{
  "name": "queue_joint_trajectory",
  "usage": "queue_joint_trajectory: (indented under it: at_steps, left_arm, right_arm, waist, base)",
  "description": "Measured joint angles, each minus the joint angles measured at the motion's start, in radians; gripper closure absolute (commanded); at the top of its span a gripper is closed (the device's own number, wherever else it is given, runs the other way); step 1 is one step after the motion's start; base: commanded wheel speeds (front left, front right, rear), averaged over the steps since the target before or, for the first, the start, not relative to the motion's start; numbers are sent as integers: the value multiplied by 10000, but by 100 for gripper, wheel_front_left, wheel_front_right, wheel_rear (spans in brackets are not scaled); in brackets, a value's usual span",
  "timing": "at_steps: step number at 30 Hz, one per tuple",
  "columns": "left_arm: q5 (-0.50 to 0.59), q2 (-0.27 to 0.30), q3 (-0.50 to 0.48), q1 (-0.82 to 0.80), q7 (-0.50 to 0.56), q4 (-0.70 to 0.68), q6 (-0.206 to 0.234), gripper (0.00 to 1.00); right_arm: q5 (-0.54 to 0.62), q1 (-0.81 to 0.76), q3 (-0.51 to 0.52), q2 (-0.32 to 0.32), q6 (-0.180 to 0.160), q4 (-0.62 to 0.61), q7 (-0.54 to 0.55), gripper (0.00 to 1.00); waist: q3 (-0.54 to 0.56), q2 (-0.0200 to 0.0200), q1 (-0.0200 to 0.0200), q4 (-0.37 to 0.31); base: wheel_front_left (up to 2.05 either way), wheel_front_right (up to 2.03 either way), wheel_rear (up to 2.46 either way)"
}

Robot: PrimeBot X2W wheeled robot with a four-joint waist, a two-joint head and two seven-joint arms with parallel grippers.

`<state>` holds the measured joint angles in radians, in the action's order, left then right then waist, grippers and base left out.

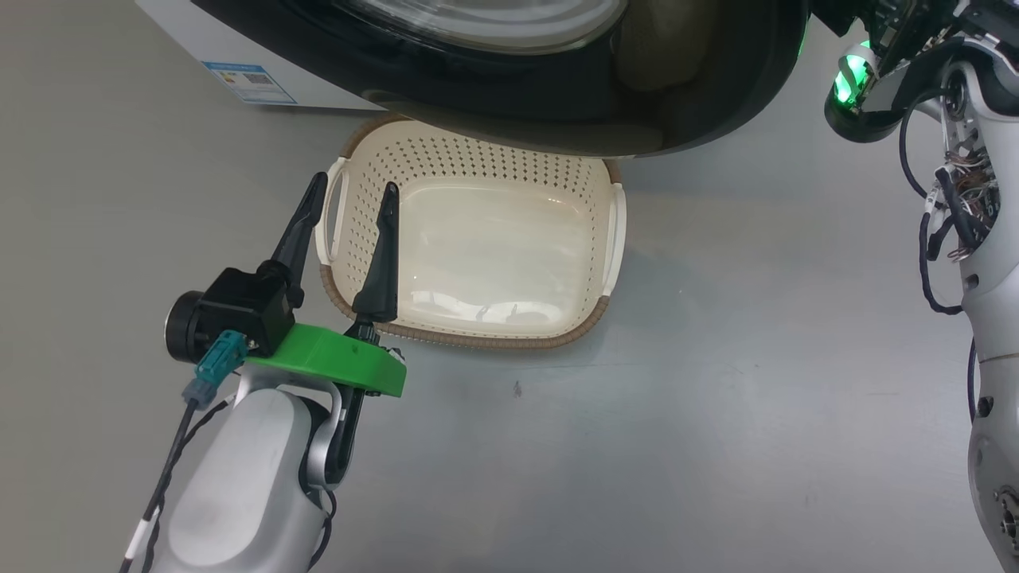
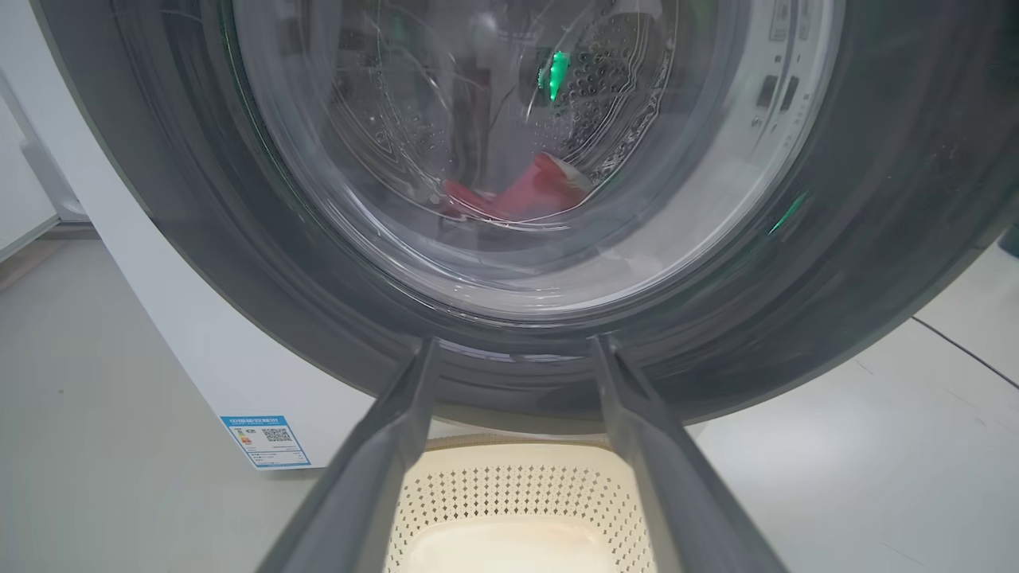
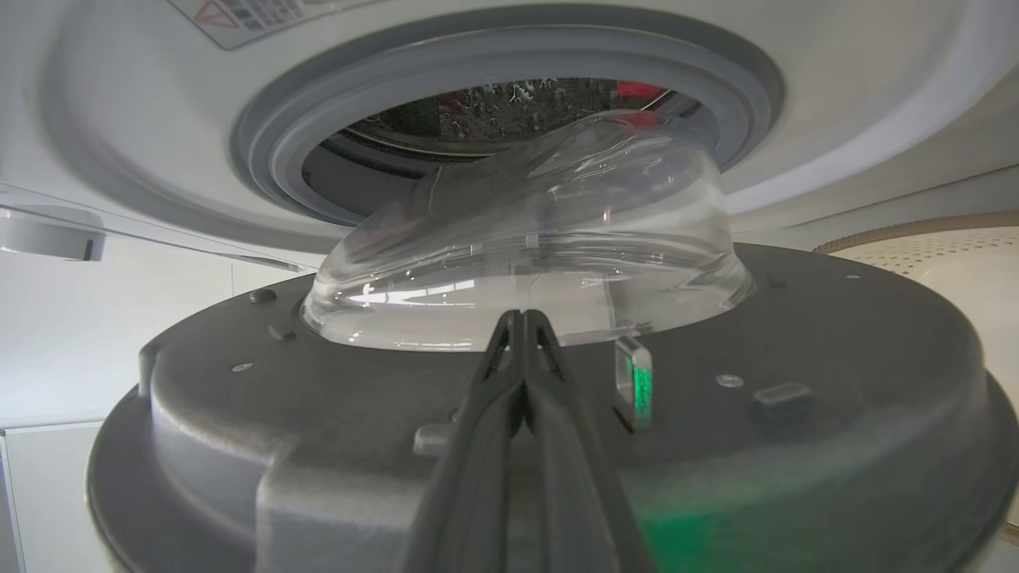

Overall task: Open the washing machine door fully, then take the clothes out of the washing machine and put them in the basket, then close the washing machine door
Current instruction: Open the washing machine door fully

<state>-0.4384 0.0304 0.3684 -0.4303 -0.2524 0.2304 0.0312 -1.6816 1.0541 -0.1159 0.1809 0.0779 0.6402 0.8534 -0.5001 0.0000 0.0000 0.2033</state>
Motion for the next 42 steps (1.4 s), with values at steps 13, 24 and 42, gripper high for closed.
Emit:
queue_joint_trajectory:
  at_steps: [13, 24, 42]
  left_arm:
    - [-6, -2, -86, 309, -42, 245, 2, 0]
    - [-33, 2, -86, 836, -42, 570, 2, 0]
    - [-176, 12, 0, 1502, -40, 965, 33, 0]
  right_arm:
    - [-324, -841, -13, -326, 232, 52, 314, 100]
    - [-433, -1794, -230, -635, 341, 86, 571, 100]
    - [-602, -3298, -769, -1003, 431, 81, 834, 100]
  waist:
    - [544, 0, 0, -176]
    - [1267, 0, 0, -217]
    - [2335, 0, 0, 0]
  base:
    - [0, 0, 0]
    - [0, 0, 0]
    - [0, 0, 0]
